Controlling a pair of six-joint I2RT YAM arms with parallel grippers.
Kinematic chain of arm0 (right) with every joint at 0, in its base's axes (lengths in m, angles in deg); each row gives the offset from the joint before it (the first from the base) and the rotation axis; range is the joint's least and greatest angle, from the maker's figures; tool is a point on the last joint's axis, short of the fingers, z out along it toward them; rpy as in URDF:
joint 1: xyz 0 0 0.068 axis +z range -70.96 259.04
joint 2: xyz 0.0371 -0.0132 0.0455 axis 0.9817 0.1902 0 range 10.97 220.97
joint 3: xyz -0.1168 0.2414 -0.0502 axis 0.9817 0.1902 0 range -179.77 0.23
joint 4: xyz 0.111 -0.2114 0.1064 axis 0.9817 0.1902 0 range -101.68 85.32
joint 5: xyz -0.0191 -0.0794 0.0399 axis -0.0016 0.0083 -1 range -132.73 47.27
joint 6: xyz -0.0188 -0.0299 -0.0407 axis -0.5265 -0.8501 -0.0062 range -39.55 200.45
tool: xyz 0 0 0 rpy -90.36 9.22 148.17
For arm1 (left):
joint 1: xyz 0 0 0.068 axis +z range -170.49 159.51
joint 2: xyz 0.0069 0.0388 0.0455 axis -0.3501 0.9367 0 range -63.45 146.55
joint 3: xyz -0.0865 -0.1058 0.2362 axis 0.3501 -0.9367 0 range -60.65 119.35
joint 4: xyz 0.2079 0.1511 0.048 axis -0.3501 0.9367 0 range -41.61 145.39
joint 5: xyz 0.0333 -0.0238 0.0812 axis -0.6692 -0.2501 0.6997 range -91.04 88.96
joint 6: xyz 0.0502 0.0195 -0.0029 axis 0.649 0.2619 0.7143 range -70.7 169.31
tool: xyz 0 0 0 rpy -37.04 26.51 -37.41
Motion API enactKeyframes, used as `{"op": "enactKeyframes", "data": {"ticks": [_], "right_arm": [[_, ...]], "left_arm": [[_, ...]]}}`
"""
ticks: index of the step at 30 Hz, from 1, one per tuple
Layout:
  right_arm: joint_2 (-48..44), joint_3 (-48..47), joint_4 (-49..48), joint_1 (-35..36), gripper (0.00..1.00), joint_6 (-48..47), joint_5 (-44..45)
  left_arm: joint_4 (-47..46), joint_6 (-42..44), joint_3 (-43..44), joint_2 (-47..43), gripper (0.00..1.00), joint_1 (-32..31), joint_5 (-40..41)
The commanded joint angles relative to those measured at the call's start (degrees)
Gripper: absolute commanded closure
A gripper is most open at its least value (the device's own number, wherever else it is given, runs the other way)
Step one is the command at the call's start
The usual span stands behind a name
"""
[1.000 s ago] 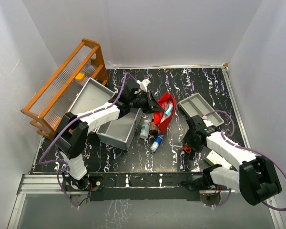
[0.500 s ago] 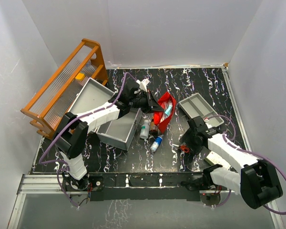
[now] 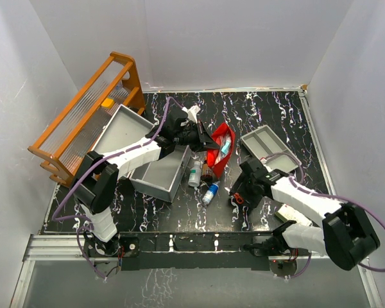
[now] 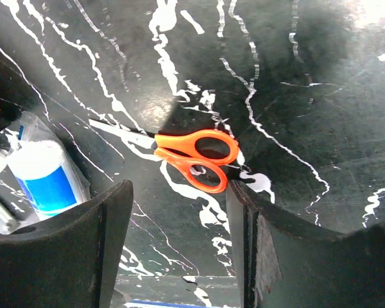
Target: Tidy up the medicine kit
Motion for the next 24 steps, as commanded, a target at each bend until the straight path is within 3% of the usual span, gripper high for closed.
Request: {"op": "enactKeyframes", "data": {"ticks": [1,4,9,17,24], "right_arm": [[3.5,-7.5,5.7,6.2,0.41,-0.4,12.3],[3.8,-9.6,10.0,9.7,0.35,0.4,18.9],[3.6,-11.3,10.5,10.1,0.29,-2.7,22.2],[8.1,-13.5,4.3,10.0,0.13,-19.9,20.8],[12.4,-14.6,4.6,10.0,0.09,-24.3,19.9]], "left_arm": [[0.3,1.4,0.4,-6.3,1.0,0.1,2.2],[0.9,1.6,0.4,-7.7,1.0,0.6,3.0],[4.2,2.6,0.0,-11.4,1.0,1.7,8.9],[8.1,2.0,-1.6,-15.9,1.0,4.9,12.4],[7.4,1.4,-2.7,-17.9,1.0,5.8,13.3]]}}
